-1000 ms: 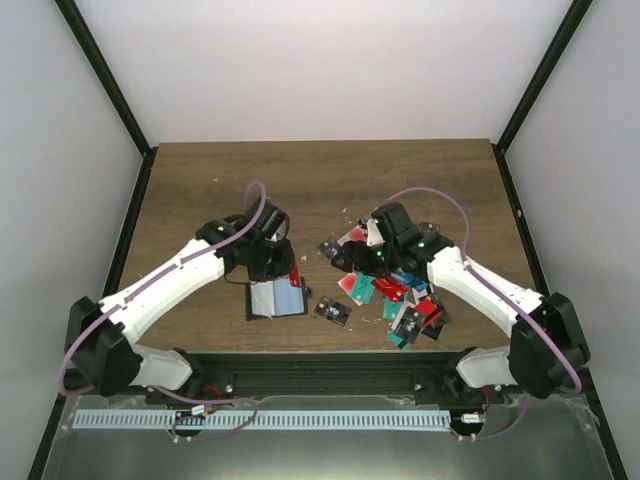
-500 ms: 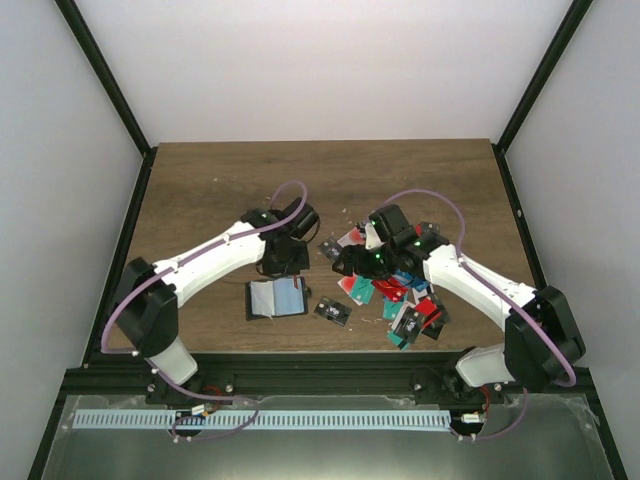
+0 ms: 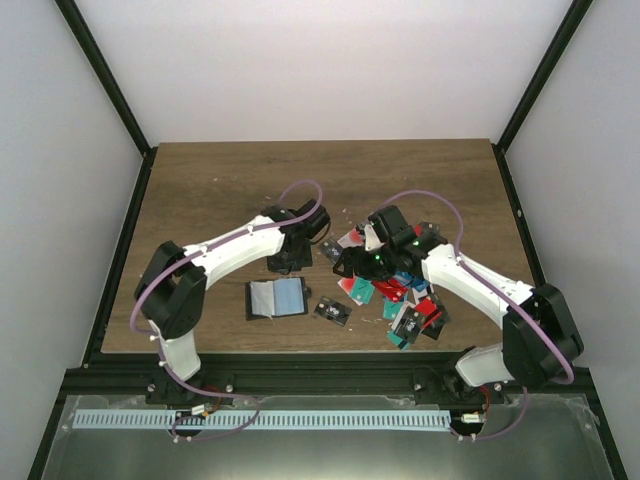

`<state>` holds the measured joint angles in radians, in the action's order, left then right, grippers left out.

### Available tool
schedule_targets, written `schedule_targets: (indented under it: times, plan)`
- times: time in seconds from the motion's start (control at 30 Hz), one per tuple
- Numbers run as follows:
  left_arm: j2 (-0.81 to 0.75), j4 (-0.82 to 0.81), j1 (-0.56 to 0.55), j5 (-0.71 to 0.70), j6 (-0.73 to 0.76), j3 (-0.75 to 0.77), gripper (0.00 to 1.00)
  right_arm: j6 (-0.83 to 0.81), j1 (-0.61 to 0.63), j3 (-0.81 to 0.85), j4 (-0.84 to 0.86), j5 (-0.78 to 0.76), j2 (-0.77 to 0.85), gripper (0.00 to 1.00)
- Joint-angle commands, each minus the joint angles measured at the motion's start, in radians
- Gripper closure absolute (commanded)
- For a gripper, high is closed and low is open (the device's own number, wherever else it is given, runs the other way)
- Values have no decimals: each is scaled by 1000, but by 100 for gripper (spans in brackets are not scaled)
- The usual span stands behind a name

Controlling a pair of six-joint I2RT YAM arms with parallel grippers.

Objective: Put the credit cards into the card holder
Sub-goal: Insert the credit card into the card holder.

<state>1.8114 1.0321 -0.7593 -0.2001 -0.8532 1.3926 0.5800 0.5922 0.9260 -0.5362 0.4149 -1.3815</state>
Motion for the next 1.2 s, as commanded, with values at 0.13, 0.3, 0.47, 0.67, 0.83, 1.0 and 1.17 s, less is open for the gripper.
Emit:
schedule_targets:
  times: [0.13,0.3,0.47,0.67,0.83,1.0,1.17]
  plan:
    - [90,-40,-2,-32,-4,38,96,-19,-2,-11,-13,-1,-6,27]
    - [87,-35,-2,-42,-1,28,96,-19,-2,-16,-11,1,-6,27]
    - [40,-3,-4,-58,-9,0,96,-13,-2,-16,-3,8,-16,27]
    - [-22,22,-4,-83,-16,-39,96,-15,-3,-16,7,19,-37,27]
    - [-56,40,-5,-95,-20,-59,96,-17,-2,-19,7,23,-43,27]
    - [-87,66,-4,-119,-16,-63,96,-18,-2,-22,6,27,-42,27]
    - [-126,-29,-6,-57,34,-102,96,-18,-1,-34,22,35,-28,27]
